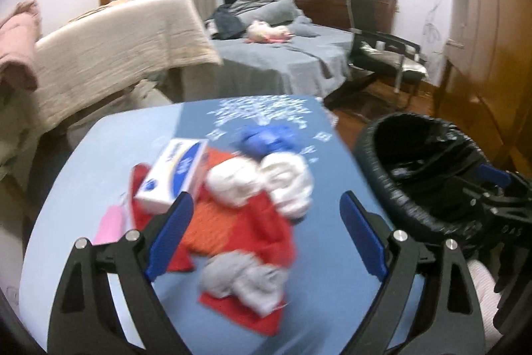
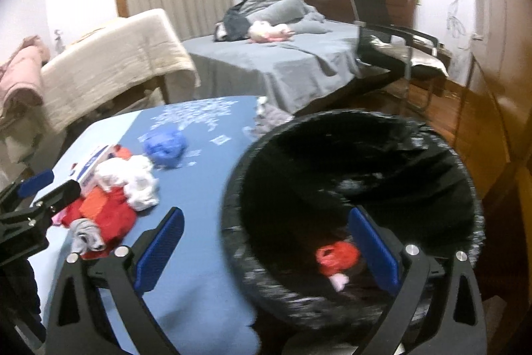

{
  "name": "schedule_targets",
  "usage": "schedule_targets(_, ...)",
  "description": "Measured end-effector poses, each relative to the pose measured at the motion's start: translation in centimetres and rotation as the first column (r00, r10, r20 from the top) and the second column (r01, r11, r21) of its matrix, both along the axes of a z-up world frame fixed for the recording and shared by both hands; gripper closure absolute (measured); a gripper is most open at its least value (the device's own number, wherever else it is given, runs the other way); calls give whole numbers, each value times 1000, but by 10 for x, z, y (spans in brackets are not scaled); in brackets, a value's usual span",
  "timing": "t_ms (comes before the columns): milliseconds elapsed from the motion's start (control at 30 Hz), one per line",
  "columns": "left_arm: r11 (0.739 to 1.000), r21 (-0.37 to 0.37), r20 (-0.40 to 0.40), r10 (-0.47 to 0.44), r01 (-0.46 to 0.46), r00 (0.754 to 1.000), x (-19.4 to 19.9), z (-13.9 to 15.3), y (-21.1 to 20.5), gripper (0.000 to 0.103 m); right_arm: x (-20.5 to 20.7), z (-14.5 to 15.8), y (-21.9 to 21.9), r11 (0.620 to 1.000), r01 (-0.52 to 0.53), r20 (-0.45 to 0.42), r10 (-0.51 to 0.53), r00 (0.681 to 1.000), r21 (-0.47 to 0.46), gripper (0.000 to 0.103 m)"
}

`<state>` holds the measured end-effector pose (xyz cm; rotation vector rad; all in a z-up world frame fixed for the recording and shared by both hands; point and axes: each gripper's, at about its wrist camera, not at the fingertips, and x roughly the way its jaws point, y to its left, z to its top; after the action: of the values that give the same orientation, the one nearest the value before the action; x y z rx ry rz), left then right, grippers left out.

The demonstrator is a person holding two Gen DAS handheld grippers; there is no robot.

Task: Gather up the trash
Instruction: 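Return the right tool to the pile and grasp the grey sock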

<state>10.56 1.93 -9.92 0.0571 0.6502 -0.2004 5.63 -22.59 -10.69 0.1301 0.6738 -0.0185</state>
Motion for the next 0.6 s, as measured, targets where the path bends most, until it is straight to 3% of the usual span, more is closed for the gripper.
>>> schedule_targets(300, 993, 7, -18, 117, -117, 993, -11, -16, 57, 16, 3, -6, 67, 990, -139, 15, 139, 990, 22, 6)
schedule_targets(600, 973, 24, 8, 229, -229, 973, -21, -23, 106, 16, 12, -15, 138, 957, -289, 21, 289, 957, -9, 11)
